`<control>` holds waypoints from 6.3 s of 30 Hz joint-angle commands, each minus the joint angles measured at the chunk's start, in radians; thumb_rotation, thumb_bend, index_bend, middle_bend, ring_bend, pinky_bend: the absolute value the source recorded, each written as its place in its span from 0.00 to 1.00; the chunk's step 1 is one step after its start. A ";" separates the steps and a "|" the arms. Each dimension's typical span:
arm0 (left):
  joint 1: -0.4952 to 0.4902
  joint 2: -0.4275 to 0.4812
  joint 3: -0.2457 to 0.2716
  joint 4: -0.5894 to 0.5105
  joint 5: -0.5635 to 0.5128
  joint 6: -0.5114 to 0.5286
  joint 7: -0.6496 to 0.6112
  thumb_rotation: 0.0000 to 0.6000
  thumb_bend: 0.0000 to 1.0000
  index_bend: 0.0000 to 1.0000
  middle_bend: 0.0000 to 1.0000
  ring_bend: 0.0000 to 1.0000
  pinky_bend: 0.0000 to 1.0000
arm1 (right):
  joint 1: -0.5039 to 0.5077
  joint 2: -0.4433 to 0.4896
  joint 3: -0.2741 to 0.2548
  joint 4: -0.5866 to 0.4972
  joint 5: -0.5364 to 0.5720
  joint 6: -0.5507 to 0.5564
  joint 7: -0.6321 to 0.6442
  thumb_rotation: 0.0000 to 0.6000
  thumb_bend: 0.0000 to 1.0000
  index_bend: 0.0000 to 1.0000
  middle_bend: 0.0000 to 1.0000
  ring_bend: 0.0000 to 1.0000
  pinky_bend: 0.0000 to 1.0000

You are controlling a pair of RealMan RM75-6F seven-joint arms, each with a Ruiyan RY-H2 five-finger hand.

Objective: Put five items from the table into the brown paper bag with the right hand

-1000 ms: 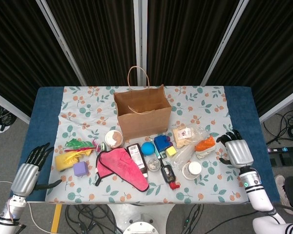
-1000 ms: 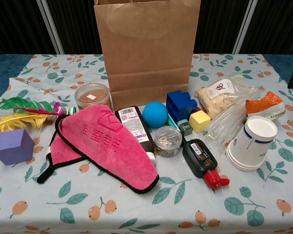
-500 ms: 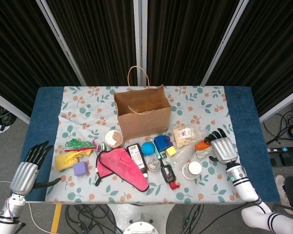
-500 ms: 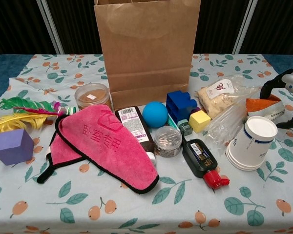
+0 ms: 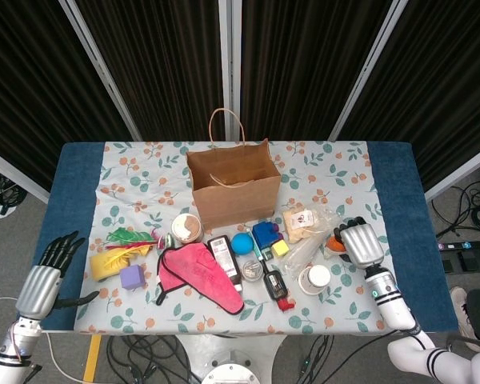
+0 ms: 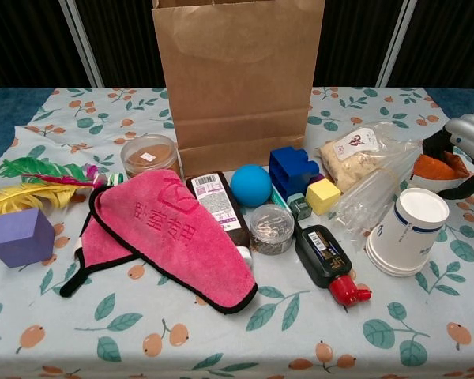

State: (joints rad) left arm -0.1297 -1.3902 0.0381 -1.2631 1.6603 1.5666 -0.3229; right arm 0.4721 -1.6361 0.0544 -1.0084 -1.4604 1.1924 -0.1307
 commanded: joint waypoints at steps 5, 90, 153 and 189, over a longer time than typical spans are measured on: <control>0.001 0.009 0.000 -0.020 0.007 0.011 -0.001 0.77 0.00 0.09 0.07 0.03 0.07 | -0.040 0.100 0.009 -0.159 -0.067 0.153 -0.003 1.00 0.22 0.75 0.60 0.47 0.38; 0.007 0.014 0.004 -0.019 -0.001 0.007 -0.008 0.74 0.00 0.09 0.07 0.03 0.07 | -0.008 0.414 -0.074 -0.935 0.220 -0.086 -0.361 1.00 0.00 0.30 0.31 0.13 0.10; 0.006 0.027 -0.007 -0.026 -0.011 0.005 -0.031 0.73 0.00 0.09 0.07 0.03 0.07 | 0.409 0.167 0.446 -0.723 0.244 0.129 -0.530 1.00 0.18 0.55 0.50 0.33 0.28; 0.005 0.020 -0.009 -0.025 -0.011 0.005 -0.045 0.72 0.00 0.09 0.07 0.03 0.07 | 0.244 0.363 0.204 -0.901 0.238 0.160 -0.527 1.00 0.06 0.23 0.33 0.17 0.10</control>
State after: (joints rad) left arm -0.1241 -1.3694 0.0293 -1.2881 1.6488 1.5721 -0.3688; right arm 0.7983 -1.3800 0.3592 -1.8399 -1.1811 1.3776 -0.6815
